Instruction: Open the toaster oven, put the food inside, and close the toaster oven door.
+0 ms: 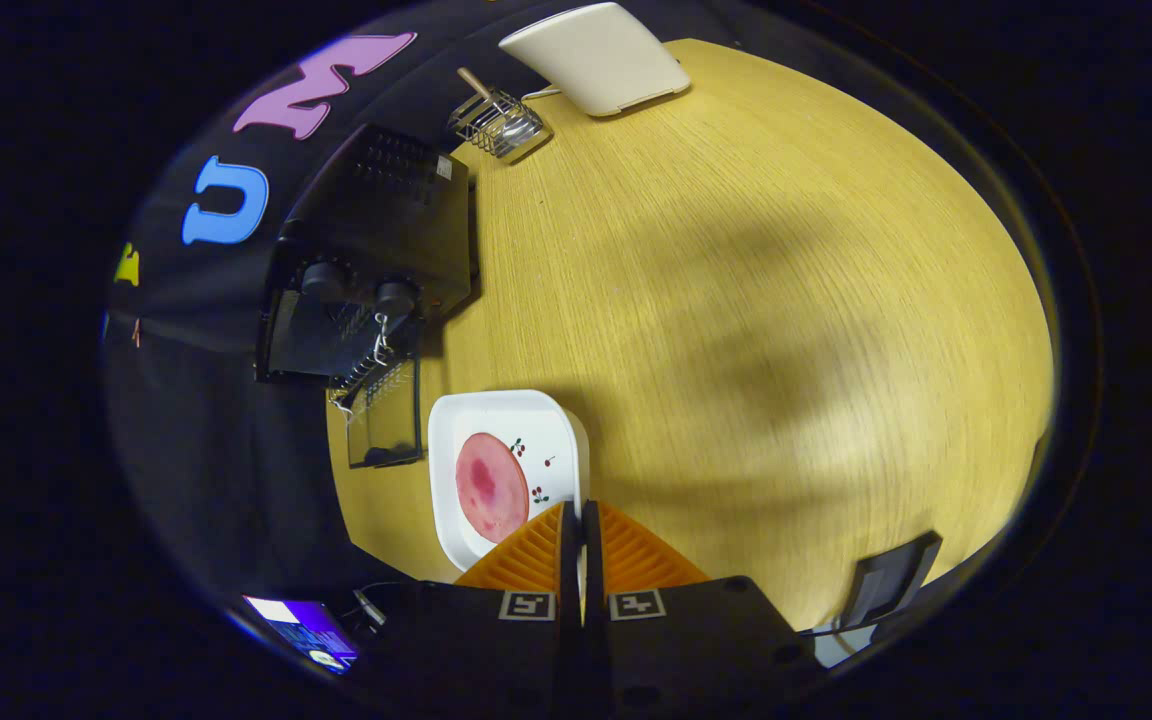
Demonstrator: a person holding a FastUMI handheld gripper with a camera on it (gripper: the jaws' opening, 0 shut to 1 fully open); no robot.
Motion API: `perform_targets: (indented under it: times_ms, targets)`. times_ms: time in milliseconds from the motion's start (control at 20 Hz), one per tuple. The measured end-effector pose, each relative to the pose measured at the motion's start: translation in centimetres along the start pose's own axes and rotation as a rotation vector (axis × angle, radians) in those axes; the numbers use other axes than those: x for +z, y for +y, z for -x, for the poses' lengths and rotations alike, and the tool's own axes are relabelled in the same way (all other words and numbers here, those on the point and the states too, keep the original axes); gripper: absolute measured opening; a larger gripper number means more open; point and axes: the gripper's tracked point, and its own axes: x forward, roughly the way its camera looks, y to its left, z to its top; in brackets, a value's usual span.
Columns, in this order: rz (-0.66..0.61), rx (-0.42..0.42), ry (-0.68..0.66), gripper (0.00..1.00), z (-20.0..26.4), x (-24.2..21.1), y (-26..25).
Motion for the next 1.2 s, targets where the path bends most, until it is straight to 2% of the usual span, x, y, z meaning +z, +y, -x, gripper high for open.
perform_targets:
  times_ms: [200, 600, 1000, 1200]
  targets:
    - [-0.086, 0.068, -0.038, 0.05, 0.9, -1.8, 4.5]
    - [-0.131, 0.140, -0.103, 0.05, -1.4, -3.9, 14.6]
    - [-0.321, 0.084, -0.180, 0.05, -7.3, -3.9, 20.9]
    - [-0.459, 0.039, -0.281, 0.05, -10.4, -1.5, 21.9]
